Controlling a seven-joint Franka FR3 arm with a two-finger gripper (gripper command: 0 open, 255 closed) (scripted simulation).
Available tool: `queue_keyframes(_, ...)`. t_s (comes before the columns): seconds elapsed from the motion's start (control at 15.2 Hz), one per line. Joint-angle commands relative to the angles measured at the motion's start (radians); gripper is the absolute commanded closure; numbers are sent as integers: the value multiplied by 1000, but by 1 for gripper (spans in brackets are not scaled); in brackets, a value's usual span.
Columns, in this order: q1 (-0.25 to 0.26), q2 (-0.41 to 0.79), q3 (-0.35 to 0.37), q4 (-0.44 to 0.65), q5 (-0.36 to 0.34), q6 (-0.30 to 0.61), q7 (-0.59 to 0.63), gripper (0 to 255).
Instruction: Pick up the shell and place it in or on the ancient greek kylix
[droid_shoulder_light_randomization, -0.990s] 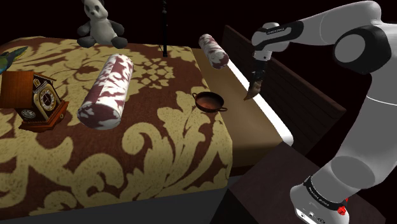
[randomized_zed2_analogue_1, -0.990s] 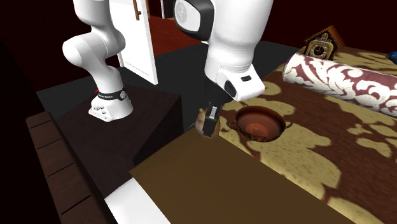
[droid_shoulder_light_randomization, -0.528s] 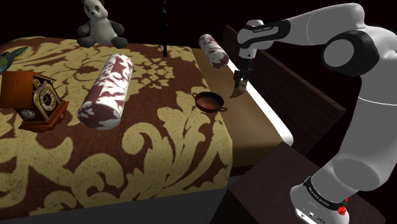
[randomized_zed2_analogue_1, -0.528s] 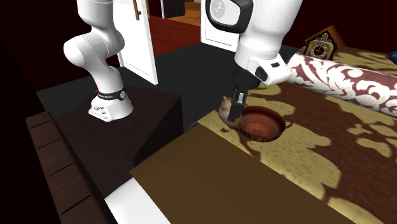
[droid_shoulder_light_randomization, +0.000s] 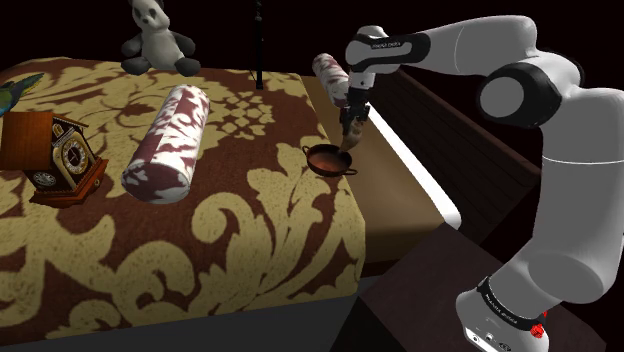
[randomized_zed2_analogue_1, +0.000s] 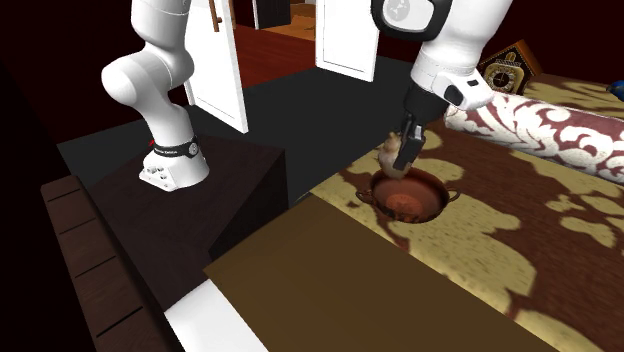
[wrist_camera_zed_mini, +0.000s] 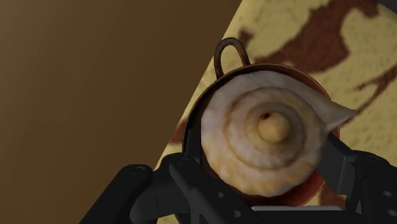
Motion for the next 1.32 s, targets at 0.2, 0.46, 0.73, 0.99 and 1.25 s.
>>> queue_keyframes(0.2,34,104,22,144,11,-33,66,255)
queue_keyframes(0.46,36,114,23,106,13,14,60,255)
queue_keyframes(0.73,37,128,25,75,16,59,54,255)
queue_keyframes(0.99,37,145,26,48,19,102,49,255)
queue_keyframes(1.25,38,151,27,41,20,116,47,255)
